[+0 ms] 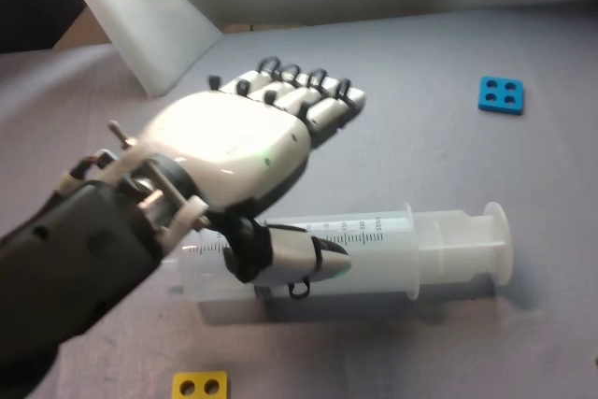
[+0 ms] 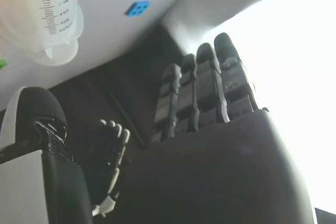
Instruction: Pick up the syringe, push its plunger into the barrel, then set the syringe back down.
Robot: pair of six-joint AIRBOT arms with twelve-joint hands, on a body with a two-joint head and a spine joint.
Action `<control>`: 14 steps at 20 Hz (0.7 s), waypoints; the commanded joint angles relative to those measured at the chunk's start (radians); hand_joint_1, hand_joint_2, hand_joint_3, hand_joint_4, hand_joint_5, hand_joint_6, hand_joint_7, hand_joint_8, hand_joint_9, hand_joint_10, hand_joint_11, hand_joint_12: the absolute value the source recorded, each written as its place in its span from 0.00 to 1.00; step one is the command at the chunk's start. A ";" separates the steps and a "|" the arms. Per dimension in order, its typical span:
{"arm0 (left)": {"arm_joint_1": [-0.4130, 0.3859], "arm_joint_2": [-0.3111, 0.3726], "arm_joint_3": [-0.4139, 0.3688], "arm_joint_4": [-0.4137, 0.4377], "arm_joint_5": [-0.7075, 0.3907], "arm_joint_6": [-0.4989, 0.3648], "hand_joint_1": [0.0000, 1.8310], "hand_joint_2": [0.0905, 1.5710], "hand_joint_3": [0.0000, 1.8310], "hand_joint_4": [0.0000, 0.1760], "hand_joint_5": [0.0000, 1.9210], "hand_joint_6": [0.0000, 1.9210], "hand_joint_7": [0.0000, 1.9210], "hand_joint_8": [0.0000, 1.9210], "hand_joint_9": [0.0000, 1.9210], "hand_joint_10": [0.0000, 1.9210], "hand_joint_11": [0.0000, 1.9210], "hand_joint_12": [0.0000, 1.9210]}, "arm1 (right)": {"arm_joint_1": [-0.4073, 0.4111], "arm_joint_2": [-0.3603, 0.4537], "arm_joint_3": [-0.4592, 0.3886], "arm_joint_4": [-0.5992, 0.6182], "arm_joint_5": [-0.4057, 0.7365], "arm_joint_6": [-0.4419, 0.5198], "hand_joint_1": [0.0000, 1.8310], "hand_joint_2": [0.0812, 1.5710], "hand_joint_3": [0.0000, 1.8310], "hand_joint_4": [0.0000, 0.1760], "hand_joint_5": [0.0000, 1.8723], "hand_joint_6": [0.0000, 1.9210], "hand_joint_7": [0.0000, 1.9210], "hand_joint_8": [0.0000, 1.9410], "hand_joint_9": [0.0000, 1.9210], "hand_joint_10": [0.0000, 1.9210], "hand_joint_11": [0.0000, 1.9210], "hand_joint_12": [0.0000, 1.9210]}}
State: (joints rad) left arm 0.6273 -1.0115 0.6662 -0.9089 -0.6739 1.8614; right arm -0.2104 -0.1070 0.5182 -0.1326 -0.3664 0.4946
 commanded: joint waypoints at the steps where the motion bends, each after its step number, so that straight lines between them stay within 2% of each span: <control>1: -0.002 -0.011 0.002 0.025 -0.084 0.015 0.41 0.63 0.00 0.00 0.02 0.00 0.02 0.00 0.03 0.00 0.00 0.16 | 0.010 0.003 -0.003 0.002 0.078 0.011 0.00 0.78 0.00 0.00 0.20 0.00 0.16 0.00 0.12 0.00 0.00 0.33; 4: 0.019 -0.055 0.004 -0.046 -0.124 0.066 0.48 0.61 0.00 0.00 0.04 0.00 0.03 0.00 0.02 0.00 0.00 0.16 | 0.010 0.003 -0.005 0.002 0.072 0.011 0.00 0.79 0.00 0.00 0.20 0.00 0.17 0.00 0.13 0.00 0.00 0.34; 7: 0.044 -0.099 0.023 -0.061 -0.147 0.066 0.48 0.62 0.00 0.00 0.01 0.00 0.00 0.00 0.00 0.00 0.00 0.11 | 0.010 0.002 -0.005 0.002 0.075 0.002 0.00 0.79 0.00 0.00 0.20 0.00 0.17 0.00 0.13 0.00 0.00 0.35; 10: 0.058 -0.146 0.057 -0.068 -0.148 0.066 0.48 0.63 0.00 0.00 0.02 0.00 0.01 0.00 0.01 0.00 0.00 0.12 | 0.011 0.002 -0.004 0.002 0.101 -0.088 0.00 0.79 0.00 0.00 0.20 0.00 0.17 0.00 0.13 0.00 0.00 0.34; 14: 0.073 -0.214 0.115 -0.070 -0.148 0.066 0.51 0.64 0.00 0.00 0.06 0.00 0.06 0.00 0.04 0.00 0.00 0.17 | 0.013 0.001 -0.004 0.002 0.124 -0.098 0.00 0.79 0.00 0.00 0.21 0.01 0.18 0.00 0.14 0.00 0.00 0.34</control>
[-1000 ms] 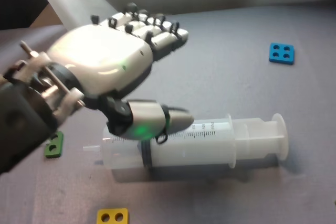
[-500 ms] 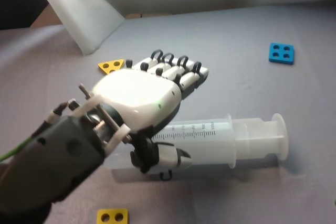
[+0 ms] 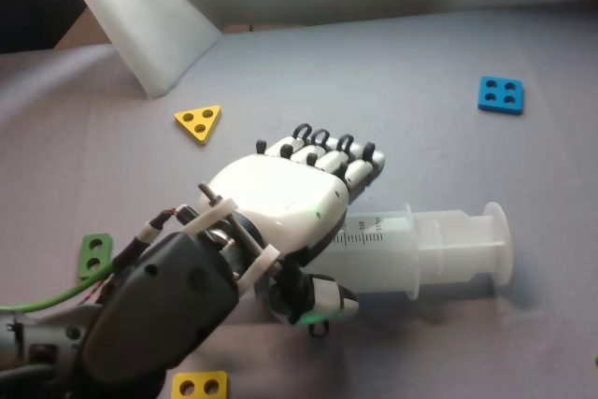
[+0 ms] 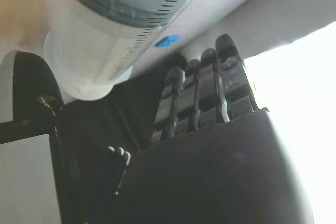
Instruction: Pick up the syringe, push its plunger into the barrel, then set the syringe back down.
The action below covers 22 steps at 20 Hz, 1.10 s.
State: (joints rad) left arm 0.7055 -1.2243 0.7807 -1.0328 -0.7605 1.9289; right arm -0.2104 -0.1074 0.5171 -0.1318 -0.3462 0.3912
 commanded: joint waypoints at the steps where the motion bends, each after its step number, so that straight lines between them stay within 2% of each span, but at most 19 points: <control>1: -0.001 -0.008 0.008 0.052 -0.062 -0.001 0.50 0.65 0.00 0.00 0.05 0.00 0.05 0.00 0.03 0.00 0.00 0.15 | 0.013 0.001 -0.003 0.001 0.104 0.007 0.00 0.80 0.00 0.00 0.21 0.01 0.18 0.00 0.13 0.00 0.00 0.34; 6: 0.029 -0.031 0.049 0.031 -0.095 -0.001 0.48 0.67 0.01 0.00 0.04 0.00 0.04 0.00 0.03 0.00 0.00 0.17 | 0.013 0.001 -0.003 0.001 0.096 0.043 0.00 0.80 0.00 0.00 0.22 0.00 0.20 0.00 0.16 0.01 0.00 0.40; 10: 0.039 -0.054 0.082 0.023 -0.095 -0.003 0.53 0.68 0.00 0.00 0.06 0.00 0.06 0.00 0.05 0.00 0.00 0.22 | 0.013 -0.002 -0.001 -0.020 0.113 0.042 0.00 0.80 0.00 0.00 0.23 0.00 0.21 0.00 0.17 0.01 0.00 0.43; 13: 0.050 -0.061 0.081 0.023 -0.095 -0.008 0.49 0.69 0.00 0.00 0.04 0.00 0.04 0.00 0.04 0.00 0.00 0.20 | 0.015 -0.021 0.021 -0.024 0.117 0.053 0.00 0.81 0.00 0.00 0.23 0.00 0.21 0.00 0.17 0.00 0.00 0.44; 17: 0.065 -0.063 0.071 0.023 -0.105 -0.018 0.50 0.69 0.00 0.00 0.04 0.00 0.04 0.00 0.03 0.00 0.00 0.20 | 0.013 -0.035 0.046 -0.024 0.110 0.112 0.00 0.81 0.00 0.00 0.23 0.00 0.21 0.00 0.17 0.00 0.00 0.45; 18: 0.068 -0.063 0.069 0.024 -0.110 -0.019 0.54 0.68 0.00 0.00 0.07 0.01 0.07 0.01 0.06 0.01 0.00 0.24 | 0.012 -0.035 0.048 -0.024 0.104 0.137 0.00 0.81 0.00 0.00 0.23 0.00 0.22 0.00 0.18 0.01 0.00 0.45; 19: 0.070 -0.064 0.068 0.024 -0.112 -0.020 0.57 0.68 0.00 0.00 0.13 0.01 0.16 0.01 0.15 0.02 0.00 0.38 | 0.010 -0.037 0.051 -0.024 0.098 0.147 0.00 0.81 0.00 0.00 0.23 0.00 0.22 0.00 0.18 0.01 0.00 0.45; 20: 0.072 -0.064 0.068 0.024 -0.112 -0.020 0.61 0.68 0.00 0.00 0.22 0.02 0.25 0.01 0.23 0.02 0.00 0.49 | 0.009 -0.042 0.056 -0.024 0.093 0.148 0.00 0.81 0.00 0.00 0.23 0.00 0.22 0.00 0.18 0.00 0.00 0.44; 21: 0.073 -0.064 0.067 0.024 -0.112 -0.020 0.64 0.71 0.00 0.00 0.35 0.03 0.39 0.03 0.35 0.05 0.07 0.55 | 0.008 -0.047 0.061 -0.024 0.088 0.148 0.00 0.81 0.00 0.00 0.23 0.00 0.21 0.00 0.18 0.00 0.00 0.44; 22: 0.074 -0.065 0.066 0.024 -0.112 -0.020 0.66 0.71 0.00 0.00 0.45 0.41 0.47 0.49 0.47 0.16 0.16 0.63 | 0.008 -0.052 0.068 -0.024 0.083 0.148 0.00 0.81 0.00 0.00 0.23 0.00 0.22 0.00 0.18 0.00 0.00 0.44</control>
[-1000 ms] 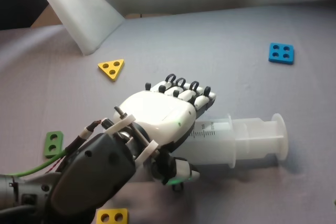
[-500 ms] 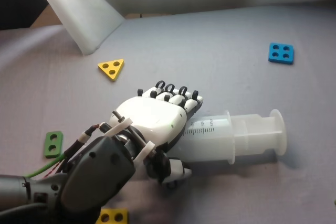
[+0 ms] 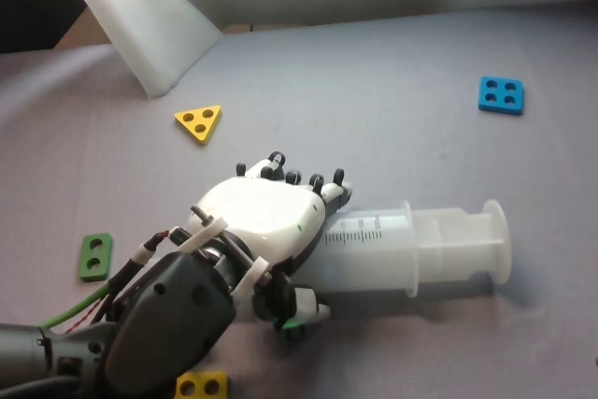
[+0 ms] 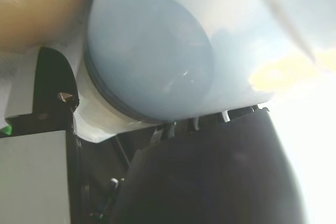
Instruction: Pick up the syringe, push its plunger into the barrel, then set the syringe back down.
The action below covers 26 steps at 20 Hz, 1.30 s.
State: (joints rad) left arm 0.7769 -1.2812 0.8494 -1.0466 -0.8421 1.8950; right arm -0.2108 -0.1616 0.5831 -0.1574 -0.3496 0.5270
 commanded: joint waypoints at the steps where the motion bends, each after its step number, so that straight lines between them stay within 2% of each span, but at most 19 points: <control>1: 0.004 -0.008 -0.003 0.037 -0.030 0.013 0.72 0.74 0.00 0.00 0.45 0.49 0.44 0.67 0.37 0.66 0.21 0.73 | 0.008 -0.001 0.008 0.002 0.081 0.013 0.00 0.81 0.00 0.00 0.24 0.00 0.22 0.00 0.18 0.00 0.00 0.44; 2: 0.004 -0.009 -0.004 0.037 -0.030 0.013 0.68 0.74 0.00 0.00 0.47 0.49 0.44 0.73 0.35 0.70 0.23 0.76 | 0.008 -0.005 0.014 0.002 0.079 0.018 0.00 0.81 0.00 0.00 0.24 0.00 0.22 0.00 0.18 0.00 0.00 0.44; 3: 0.004 -0.010 -0.004 0.037 -0.031 0.012 0.72 0.76 0.00 0.00 0.44 0.52 0.42 0.74 0.33 0.81 0.23 0.78 | 0.008 -0.007 0.019 0.002 0.076 0.022 0.00 0.82 0.00 0.00 0.24 0.00 0.22 0.00 0.18 0.00 0.00 0.44; 4: 0.004 -0.010 -0.005 0.037 -0.032 0.012 0.68 0.75 0.00 0.00 0.45 0.51 0.42 0.77 0.34 0.76 0.24 0.79 | 0.009 -0.009 0.022 0.002 0.073 0.027 0.00 0.81 0.00 0.00 0.24 0.00 0.22 0.00 0.18 0.00 0.00 0.44; 5: 0.005 -0.010 -0.005 0.037 -0.032 0.012 0.72 0.76 0.00 0.00 0.43 0.53 0.41 0.75 0.34 0.81 0.22 0.78 | 0.009 -0.011 0.023 0.002 0.071 0.031 0.00 0.82 0.00 0.00 0.23 0.00 0.21 0.00 0.17 0.00 0.00 0.43; 7: 0.006 -0.010 -0.008 0.035 -0.032 0.012 0.64 0.77 0.00 0.00 0.42 0.61 0.39 0.78 0.32 0.74 0.20 0.81 | 0.009 -0.012 0.024 0.002 0.068 0.038 0.01 0.82 0.00 0.00 0.24 0.00 0.22 0.00 0.18 0.00 0.00 0.43; 8: 0.005 -0.010 -0.008 0.037 -0.034 0.011 0.71 0.77 0.00 0.00 0.39 0.63 0.39 0.76 0.33 0.81 0.20 0.82 | 0.009 -0.013 0.024 0.002 0.067 0.040 0.02 0.82 0.00 0.00 0.24 0.00 0.22 0.00 0.18 0.00 0.00 0.43; 9: 0.003 -0.010 -0.008 0.044 -0.037 0.003 0.73 0.77 0.00 0.00 0.38 0.64 0.40 0.74 0.34 0.82 0.21 0.83 | 0.009 -0.013 0.024 0.002 0.067 0.041 0.03 0.82 0.00 0.00 0.24 0.00 0.22 0.00 0.18 0.00 0.00 0.43; 11: -0.015 -0.009 -0.008 0.048 -0.039 -0.008 0.73 0.77 0.00 0.00 0.37 0.64 0.41 0.72 0.35 0.82 0.22 0.82 | 0.009 -0.013 0.024 0.002 0.067 0.042 0.04 0.82 0.00 0.00 0.24 0.00 0.23 0.00 0.19 0.00 0.00 0.45; 14: -0.052 -0.003 -0.015 0.046 -0.038 -0.034 0.73 0.78 0.00 0.00 0.36 0.67 0.39 0.75 0.35 0.83 0.22 0.82 | 0.009 -0.013 0.026 0.002 0.062 0.042 0.04 0.82 0.00 0.00 0.24 0.00 0.23 0.00 0.18 0.00 0.00 0.44; 20: -0.153 0.017 -0.030 0.015 -0.017 -0.026 0.73 0.77 0.00 0.00 0.34 0.67 0.42 0.73 0.36 0.80 0.24 0.79 | 0.009 -0.013 0.027 0.002 0.034 0.046 0.00 0.82 0.00 0.00 0.22 0.00 0.22 0.00 0.18 0.00 0.00 0.42; 23: -0.207 0.052 -0.040 -0.034 -0.004 0.022 0.73 0.78 0.00 0.00 0.33 0.67 0.42 0.74 0.35 0.81 0.24 0.79 | 0.009 -0.013 0.027 -0.006 -0.007 0.119 0.00 0.81 0.00 0.00 0.22 0.00 0.21 0.00 0.17 0.00 0.00 0.43; 24: -0.224 0.067 -0.045 -0.047 -0.002 0.033 0.73 0.77 0.00 0.00 0.33 0.67 0.42 0.73 0.35 0.81 0.24 0.79 | 0.009 -0.014 0.027 -0.084 -0.036 0.215 0.00 0.81 0.00 0.00 0.22 0.00 0.21 0.00 0.18 0.00 0.00 0.43; 26: -0.247 0.079 -0.047 -0.062 -0.001 0.039 0.73 0.77 0.00 0.00 0.35 0.65 0.41 0.73 0.36 0.80 0.24 0.78 | 0.009 -0.021 0.027 -0.295 -0.134 0.476 0.01 0.81 0.00 0.00 0.22 0.00 0.21 0.00 0.18 0.00 0.00 0.43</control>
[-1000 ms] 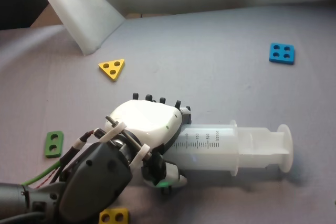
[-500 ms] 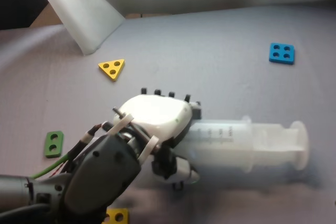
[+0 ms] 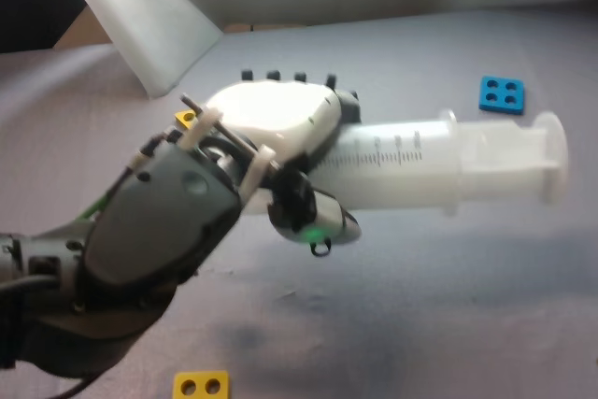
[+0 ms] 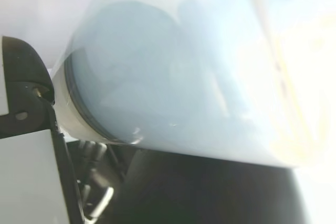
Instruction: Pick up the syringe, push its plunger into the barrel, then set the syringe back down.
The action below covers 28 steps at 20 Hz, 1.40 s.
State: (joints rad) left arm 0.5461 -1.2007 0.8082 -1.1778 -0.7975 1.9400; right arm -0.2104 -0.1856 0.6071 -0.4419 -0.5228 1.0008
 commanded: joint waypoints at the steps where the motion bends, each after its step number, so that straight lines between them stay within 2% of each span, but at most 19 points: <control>1: -0.028 0.001 -0.006 0.064 -0.045 -0.002 0.73 0.77 0.00 0.00 0.34 0.67 0.42 0.72 0.36 0.80 0.24 0.78 | 0.008 -0.006 0.005 -0.085 -0.012 0.097 0.03 0.80 0.00 0.00 0.23 0.00 0.22 0.00 0.19 0.01 0.00 0.46; 5: -0.072 0.011 -0.010 0.045 -0.020 0.015 0.73 0.77 0.00 0.00 0.35 0.66 0.41 0.73 0.35 0.81 0.24 0.79 | 0.007 -0.021 0.008 -0.101 0.009 0.111 0.00 0.81 0.00 0.00 0.22 0.00 0.21 0.00 0.18 0.00 0.00 0.45; 8: -0.094 0.013 -0.014 0.032 -0.017 0.017 0.73 0.76 0.00 0.00 0.36 0.65 0.43 0.70 0.36 0.81 0.22 0.80 | 0.007 -0.038 0.004 -0.106 0.029 0.107 0.00 0.77 0.00 0.00 0.22 0.00 0.21 0.00 0.18 0.00 0.00 0.46; 9: -0.098 0.013 -0.016 0.031 -0.016 0.017 0.73 0.76 0.00 0.00 0.38 0.64 0.43 0.70 0.36 0.80 0.22 0.80 | 0.007 -0.047 0.004 -0.108 0.035 0.110 0.00 0.76 0.00 0.00 0.20 0.00 0.19 0.00 0.16 0.00 0.00 0.42; 10: -0.099 0.013 -0.017 0.031 -0.014 0.017 0.74 0.76 0.00 0.00 0.39 0.64 0.43 0.69 0.36 0.80 0.22 0.80 | 0.006 -0.061 0.004 -0.116 0.042 0.112 0.00 0.77 0.00 0.00 0.21 0.00 0.19 0.00 0.16 0.00 0.00 0.43; 13: -0.099 0.013 -0.020 0.029 -0.012 0.017 0.74 0.76 0.00 0.00 0.38 0.64 0.43 0.69 0.36 0.80 0.22 0.81 | 0.003 -0.111 0.004 -0.225 0.049 0.200 0.00 0.77 0.00 0.00 0.19 0.00 0.18 0.00 0.15 0.00 0.00 0.40; 17: -0.095 0.012 -0.021 0.029 -0.007 0.017 0.74 0.76 0.00 0.00 0.36 0.65 0.43 0.69 0.36 0.80 0.23 0.81 | -0.004 -0.179 0.003 -0.275 0.007 0.298 0.00 0.77 0.00 0.00 0.20 0.00 0.19 0.00 0.16 0.00 0.00 0.42; 20: -0.094 0.009 -0.024 0.029 -0.005 0.017 0.74 0.76 0.00 0.00 0.39 0.63 0.43 0.68 0.36 0.80 0.21 0.81 | -0.003 -0.194 -0.029 -0.326 -0.037 0.385 0.00 0.77 0.00 0.00 0.20 0.00 0.19 0.00 0.16 0.00 0.00 0.42; 23: -0.095 0.007 -0.028 0.029 -0.005 0.017 0.74 0.76 0.00 0.00 0.37 0.66 0.43 0.68 0.37 0.79 0.22 0.80 | -0.007 -0.199 -0.060 -0.326 -0.037 0.407 0.00 0.77 0.00 0.00 0.20 0.00 0.19 0.00 0.16 0.00 0.00 0.41; 28: -0.100 0.004 -0.030 0.033 -0.005 0.017 0.74 0.75 0.00 0.00 0.39 0.63 0.44 0.67 0.37 0.79 0.22 0.80 | -0.021 -0.248 -0.073 -0.378 -0.037 0.477 0.00 0.78 0.00 0.00 0.21 0.00 0.19 0.00 0.16 0.00 0.00 0.41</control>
State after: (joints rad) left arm 0.4660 -1.1934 0.7818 -1.2198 -0.7521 1.9629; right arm -0.2401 -0.4416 0.5346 -0.7818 -0.6121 1.4719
